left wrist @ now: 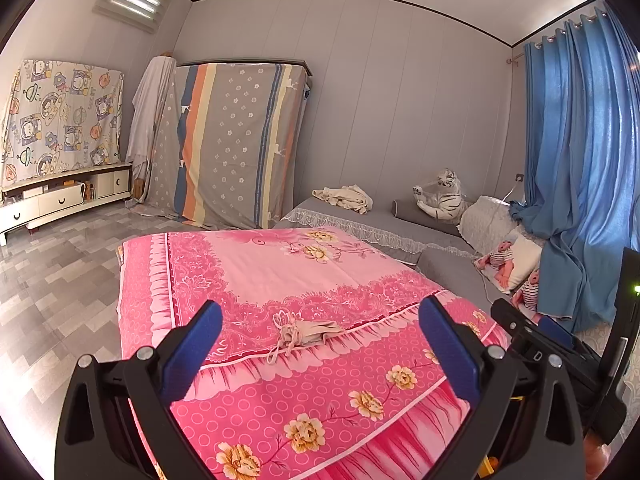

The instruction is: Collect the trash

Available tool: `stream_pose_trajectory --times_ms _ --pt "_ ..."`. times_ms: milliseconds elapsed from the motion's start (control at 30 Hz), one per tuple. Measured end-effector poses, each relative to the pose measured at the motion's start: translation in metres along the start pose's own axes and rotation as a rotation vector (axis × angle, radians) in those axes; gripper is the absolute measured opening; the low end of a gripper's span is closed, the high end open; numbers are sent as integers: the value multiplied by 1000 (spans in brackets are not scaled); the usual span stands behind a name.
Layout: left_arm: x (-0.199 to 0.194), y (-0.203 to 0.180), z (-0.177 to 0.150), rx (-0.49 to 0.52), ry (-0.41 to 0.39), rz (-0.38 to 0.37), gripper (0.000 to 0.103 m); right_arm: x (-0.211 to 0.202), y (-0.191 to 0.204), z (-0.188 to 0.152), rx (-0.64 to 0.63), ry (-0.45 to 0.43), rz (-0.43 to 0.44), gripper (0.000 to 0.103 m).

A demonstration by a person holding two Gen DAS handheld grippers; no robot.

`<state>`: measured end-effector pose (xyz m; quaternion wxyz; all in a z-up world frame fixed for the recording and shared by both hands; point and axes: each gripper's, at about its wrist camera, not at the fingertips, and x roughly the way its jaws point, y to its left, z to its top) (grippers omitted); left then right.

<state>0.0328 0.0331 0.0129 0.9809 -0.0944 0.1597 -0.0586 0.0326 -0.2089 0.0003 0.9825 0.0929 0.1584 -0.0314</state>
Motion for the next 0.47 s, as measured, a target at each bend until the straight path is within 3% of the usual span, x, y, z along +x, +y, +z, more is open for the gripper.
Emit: stream_pose_trajectory --times_ms 467 --pt "-1 -2 0 10 -5 -6 95 -2 0 -3 2 4 0 94"
